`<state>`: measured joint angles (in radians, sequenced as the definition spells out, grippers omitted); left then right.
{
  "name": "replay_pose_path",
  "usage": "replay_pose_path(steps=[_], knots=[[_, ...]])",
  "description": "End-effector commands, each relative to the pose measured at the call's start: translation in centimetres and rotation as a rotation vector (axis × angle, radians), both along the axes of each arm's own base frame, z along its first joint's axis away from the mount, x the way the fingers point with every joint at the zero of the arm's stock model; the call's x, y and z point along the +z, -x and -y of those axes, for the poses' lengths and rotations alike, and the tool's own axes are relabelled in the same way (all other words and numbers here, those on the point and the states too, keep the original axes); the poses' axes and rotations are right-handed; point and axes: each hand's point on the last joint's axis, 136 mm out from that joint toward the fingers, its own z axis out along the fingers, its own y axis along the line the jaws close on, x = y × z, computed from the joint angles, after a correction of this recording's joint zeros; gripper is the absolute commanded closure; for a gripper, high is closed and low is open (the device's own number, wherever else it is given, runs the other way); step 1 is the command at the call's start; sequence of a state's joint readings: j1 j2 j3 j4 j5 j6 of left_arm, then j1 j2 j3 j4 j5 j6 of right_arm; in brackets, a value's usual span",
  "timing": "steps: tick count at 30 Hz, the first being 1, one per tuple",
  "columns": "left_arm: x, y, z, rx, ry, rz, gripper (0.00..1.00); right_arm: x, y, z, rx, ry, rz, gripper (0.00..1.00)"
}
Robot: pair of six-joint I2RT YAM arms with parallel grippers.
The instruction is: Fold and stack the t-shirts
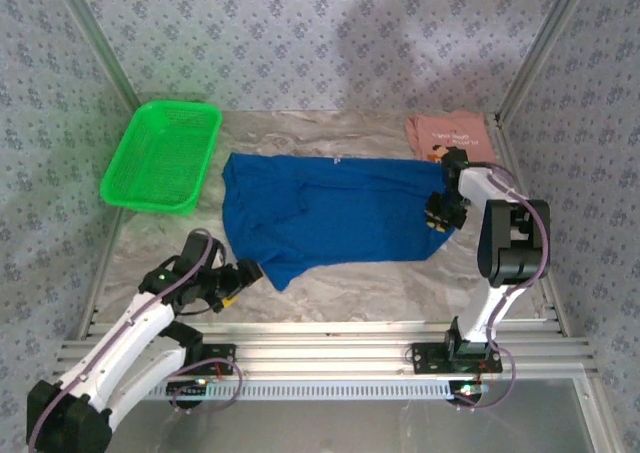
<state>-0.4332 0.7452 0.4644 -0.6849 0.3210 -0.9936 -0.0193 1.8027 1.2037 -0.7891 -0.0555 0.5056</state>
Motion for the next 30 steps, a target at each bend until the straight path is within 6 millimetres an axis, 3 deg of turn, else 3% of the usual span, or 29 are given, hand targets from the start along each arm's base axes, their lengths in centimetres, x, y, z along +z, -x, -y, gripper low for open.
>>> replay_pose_path(steps=[1, 4, 12, 18, 26, 30], knots=[[0.3, -1.1, 0.9, -0.003, 0.024, 0.032, 0.14, -0.2, 1.9, 0.4, -0.021, 0.006, -0.037, 0.92], [0.0, -1.8, 1.8, -0.019, 0.029, 0.028, 0.15, 0.5, 2.3, 0.4, -0.029, 0.001, -0.022, 1.00], [-1.0, -3.5, 5.1, -0.095, 0.023, 0.006, 0.37, 3.5, 3.3, 0.3, -0.043, -0.034, 0.055, 1.00], [-2.5, -4.2, 5.8, -0.093, -0.028, -0.011, 0.43, 5.0, 3.3, 0.1, -0.021, -0.047, 0.104, 1.00], [-2.8, -5.8, 8.0, -0.137, -0.042, -0.002, 0.50, 5.3, 3.6, -0.4, -0.006, -0.071, 0.114, 1.00], [-2.9, -5.7, 9.1, -0.172, -0.055, -0.021, 0.64, 5.3, 3.7, -0.4, 0.002, -0.076, 0.109, 1.00]])
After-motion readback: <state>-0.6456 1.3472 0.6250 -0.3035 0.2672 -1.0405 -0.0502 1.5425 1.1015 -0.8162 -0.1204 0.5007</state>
